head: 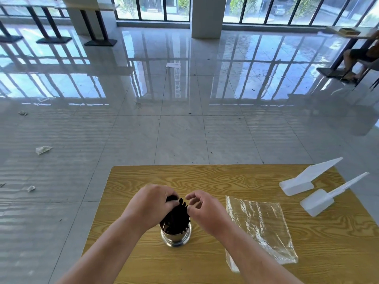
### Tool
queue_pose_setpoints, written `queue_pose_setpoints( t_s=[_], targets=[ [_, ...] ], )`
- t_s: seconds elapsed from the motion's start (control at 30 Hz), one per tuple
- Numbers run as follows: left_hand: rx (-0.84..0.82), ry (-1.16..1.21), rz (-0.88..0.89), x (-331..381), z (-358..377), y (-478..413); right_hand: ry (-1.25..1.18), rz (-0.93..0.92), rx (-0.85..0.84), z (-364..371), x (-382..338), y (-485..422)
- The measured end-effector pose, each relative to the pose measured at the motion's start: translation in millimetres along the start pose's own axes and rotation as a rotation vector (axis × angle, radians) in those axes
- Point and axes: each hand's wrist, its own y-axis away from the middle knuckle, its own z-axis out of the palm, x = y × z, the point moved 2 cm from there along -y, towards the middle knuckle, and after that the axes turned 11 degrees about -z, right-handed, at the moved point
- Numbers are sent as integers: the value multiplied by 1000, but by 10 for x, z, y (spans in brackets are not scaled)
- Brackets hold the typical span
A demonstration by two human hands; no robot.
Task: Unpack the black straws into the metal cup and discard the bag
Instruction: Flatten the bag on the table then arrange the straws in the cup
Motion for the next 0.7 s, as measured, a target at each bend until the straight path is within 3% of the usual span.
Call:
queue_pose_setpoints(
  t_s=[0.17, 0.3, 0.5, 0.63, 0.7],
  targets=[
    [17, 8, 33, 109, -274, -9, -97, -2, -154, 124, -195, -79],
    [23, 6, 45, 185, -467, -53, -2, -22, -185, 212, -311, -177],
    [112, -23, 48, 233, -658, -102, -75, -70, -45, 324, -438, -287],
    [115, 167, 7, 178, -741, -158, -103, -152, 53, 260, -544, -310],
    [102, 391, -17, 148, -725, -189, -94, -187, 69, 206, -604, -315]
  ],
)
